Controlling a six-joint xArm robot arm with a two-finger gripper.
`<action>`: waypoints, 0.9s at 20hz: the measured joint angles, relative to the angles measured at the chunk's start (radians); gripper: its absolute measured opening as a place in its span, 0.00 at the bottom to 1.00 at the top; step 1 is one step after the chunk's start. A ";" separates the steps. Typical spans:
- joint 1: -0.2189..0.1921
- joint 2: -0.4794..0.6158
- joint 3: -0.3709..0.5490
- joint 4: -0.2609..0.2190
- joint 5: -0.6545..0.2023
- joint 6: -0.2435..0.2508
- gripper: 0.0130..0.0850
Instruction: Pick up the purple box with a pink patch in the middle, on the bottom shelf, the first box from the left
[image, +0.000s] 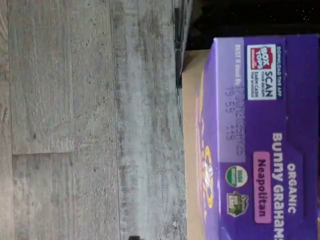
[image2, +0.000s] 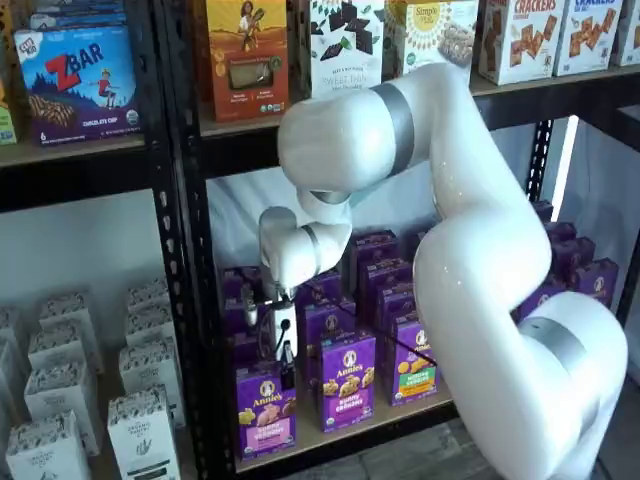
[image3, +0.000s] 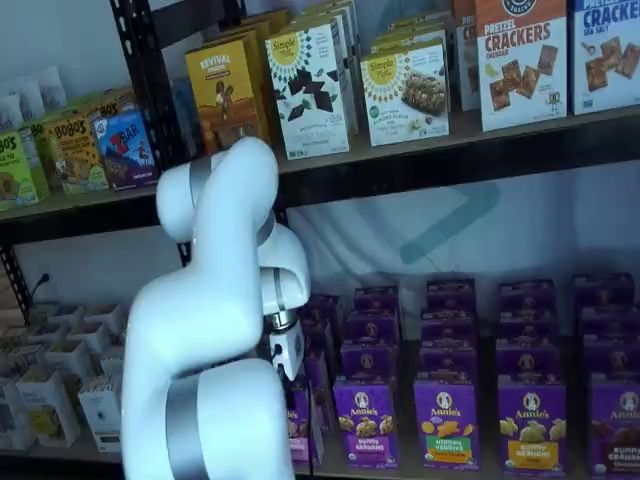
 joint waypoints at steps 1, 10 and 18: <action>0.001 0.006 -0.005 -0.002 0.000 0.003 1.00; 0.004 0.052 -0.040 -0.029 -0.022 0.028 1.00; 0.002 0.084 -0.069 -0.042 -0.010 0.038 1.00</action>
